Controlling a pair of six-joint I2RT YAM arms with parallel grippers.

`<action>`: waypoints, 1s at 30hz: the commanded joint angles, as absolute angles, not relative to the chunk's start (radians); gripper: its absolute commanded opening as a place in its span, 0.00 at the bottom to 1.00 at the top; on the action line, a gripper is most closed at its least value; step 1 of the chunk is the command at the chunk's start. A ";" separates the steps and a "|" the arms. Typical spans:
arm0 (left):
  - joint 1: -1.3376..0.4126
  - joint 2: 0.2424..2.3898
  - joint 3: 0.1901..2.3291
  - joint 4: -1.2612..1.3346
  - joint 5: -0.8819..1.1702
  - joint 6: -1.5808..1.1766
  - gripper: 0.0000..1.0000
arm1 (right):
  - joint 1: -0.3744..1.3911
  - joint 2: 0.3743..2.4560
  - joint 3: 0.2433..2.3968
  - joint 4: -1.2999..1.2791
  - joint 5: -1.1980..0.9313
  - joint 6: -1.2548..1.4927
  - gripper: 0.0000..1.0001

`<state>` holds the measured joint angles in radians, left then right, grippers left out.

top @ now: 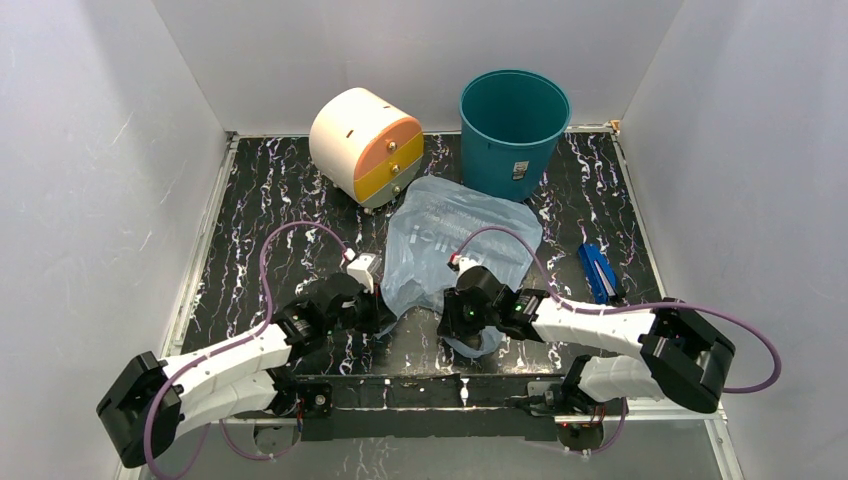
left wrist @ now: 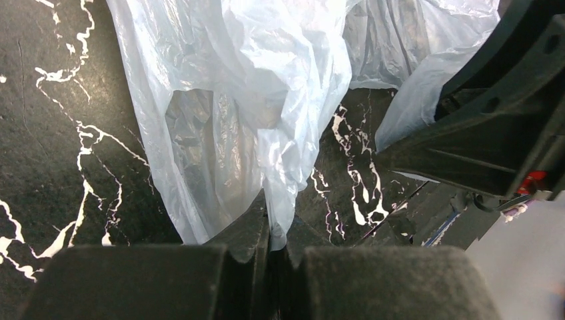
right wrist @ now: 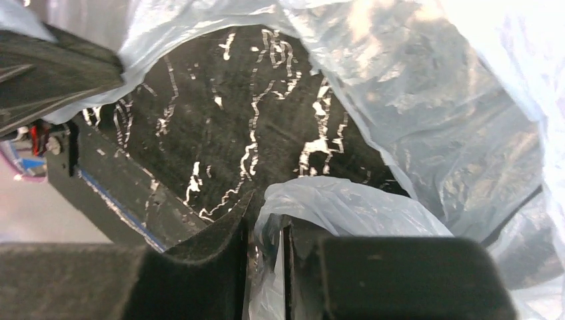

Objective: Put the trash bags into the trash bin
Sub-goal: Unfold the trash bag at the center of the board.

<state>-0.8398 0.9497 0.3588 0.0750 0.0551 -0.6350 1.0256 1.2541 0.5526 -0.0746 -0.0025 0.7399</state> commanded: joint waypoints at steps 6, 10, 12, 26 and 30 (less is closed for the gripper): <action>-0.843 0.957 0.336 0.109 0.036 -0.643 0.00 | 1.024 1.271 0.564 -0.065 -0.140 0.645 0.37; -0.843 0.961 0.337 0.117 0.037 -0.644 0.00 | 1.036 1.278 0.562 -0.087 -0.160 0.615 0.42; -0.843 0.964 0.337 0.118 0.037 -0.644 0.00 | 1.057 1.273 0.562 -0.105 -0.105 0.610 0.49; -0.843 0.953 0.331 0.116 0.039 -0.643 0.00 | 1.311 1.395 0.673 -0.345 0.426 0.664 0.52; -0.843 0.942 0.330 0.107 0.037 -0.644 0.00 | 1.372 1.449 0.754 -0.516 0.535 0.724 0.52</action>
